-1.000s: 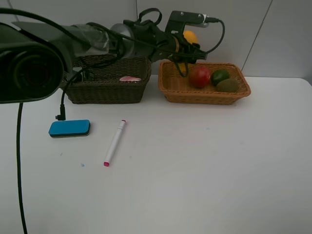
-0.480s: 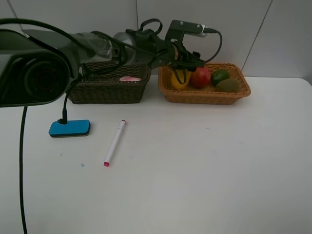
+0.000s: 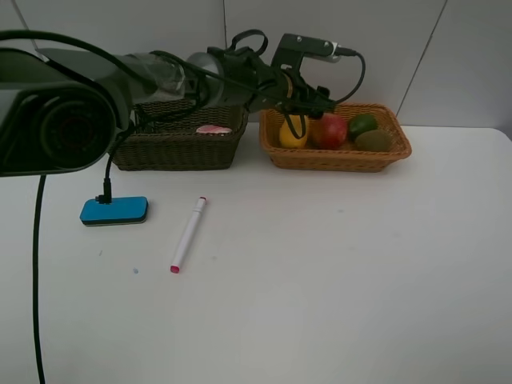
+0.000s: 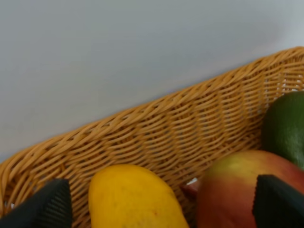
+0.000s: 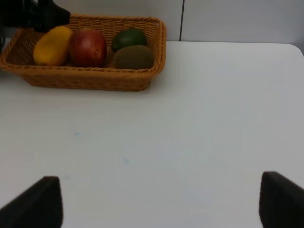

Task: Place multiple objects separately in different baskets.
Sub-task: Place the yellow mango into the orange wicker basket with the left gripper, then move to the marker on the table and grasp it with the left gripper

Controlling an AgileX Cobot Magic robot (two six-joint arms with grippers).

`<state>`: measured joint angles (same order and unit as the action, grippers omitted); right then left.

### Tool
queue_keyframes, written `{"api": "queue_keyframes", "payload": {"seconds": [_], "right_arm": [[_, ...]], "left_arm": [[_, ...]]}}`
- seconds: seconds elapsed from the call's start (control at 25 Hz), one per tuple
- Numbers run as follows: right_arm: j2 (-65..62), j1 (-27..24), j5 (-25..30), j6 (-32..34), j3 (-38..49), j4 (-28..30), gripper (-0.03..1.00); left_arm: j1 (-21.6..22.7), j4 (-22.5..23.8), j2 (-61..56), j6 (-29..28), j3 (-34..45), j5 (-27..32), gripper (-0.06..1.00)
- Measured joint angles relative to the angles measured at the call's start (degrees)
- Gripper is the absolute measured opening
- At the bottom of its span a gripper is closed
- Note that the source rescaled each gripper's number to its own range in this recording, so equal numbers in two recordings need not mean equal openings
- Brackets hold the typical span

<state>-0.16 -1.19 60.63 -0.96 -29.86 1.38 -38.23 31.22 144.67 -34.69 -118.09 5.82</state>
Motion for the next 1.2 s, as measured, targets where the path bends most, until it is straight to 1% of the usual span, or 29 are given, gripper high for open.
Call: {"api": "queue_keyframes", "payload": {"seconds": [0.12, 0.32, 0.52, 0.6, 0.72, 0.84, 1.0, 1.08, 1.2], "right_arm": [[0.0, 0.0, 0.0, 0.0, 0.0, 0.0, 1.0], [0.0, 0.0, 0.0, 0.0, 0.0, 0.0, 1.0], [0.0, 0.0, 0.0, 0.0, 0.0, 0.0, 1.0], [0.0, 0.0, 0.0, 0.0, 0.0, 0.0, 1.0], [0.0, 0.0, 0.0, 0.0, 0.0, 0.0, 1.0], [0.0, 0.0, 0.0, 0.0, 0.0, 0.0, 1.0], [0.0, 0.0, 0.0, 0.0, 0.0, 0.0, 1.0], [0.0, 0.0, 0.0, 0.0, 0.0, 0.0, 1.0], [0.0, 0.0, 0.0, 0.0, 0.0, 0.0, 1.0]], "left_arm": [[-0.22, 0.0, -0.11, 0.15, 0.0, 0.96, 1.0], [-1.27, 0.0, -2.07, 0.17, 0.0, 4.97, 1.0], [-2.05, -0.7, -6.56, 0.17, 0.0, 12.85, 1.0], [-2.4, -1.38, -8.52, 0.21, 1.13, 15.5, 1.0], [-2.59, -3.25, -12.66, 0.14, 6.58, 16.32, 1.0], [-2.59, -4.29, -17.89, -1.63, 16.25, 14.22, 1.0], [-2.29, -4.52, -25.94, -6.52, 28.97, 10.77, 1.0], [-2.23, -4.52, -29.51, -9.63, 34.53, 10.61, 1.0], [-2.23, -4.57, -33.34, -13.91, 40.36, 12.56, 1.0]]}}
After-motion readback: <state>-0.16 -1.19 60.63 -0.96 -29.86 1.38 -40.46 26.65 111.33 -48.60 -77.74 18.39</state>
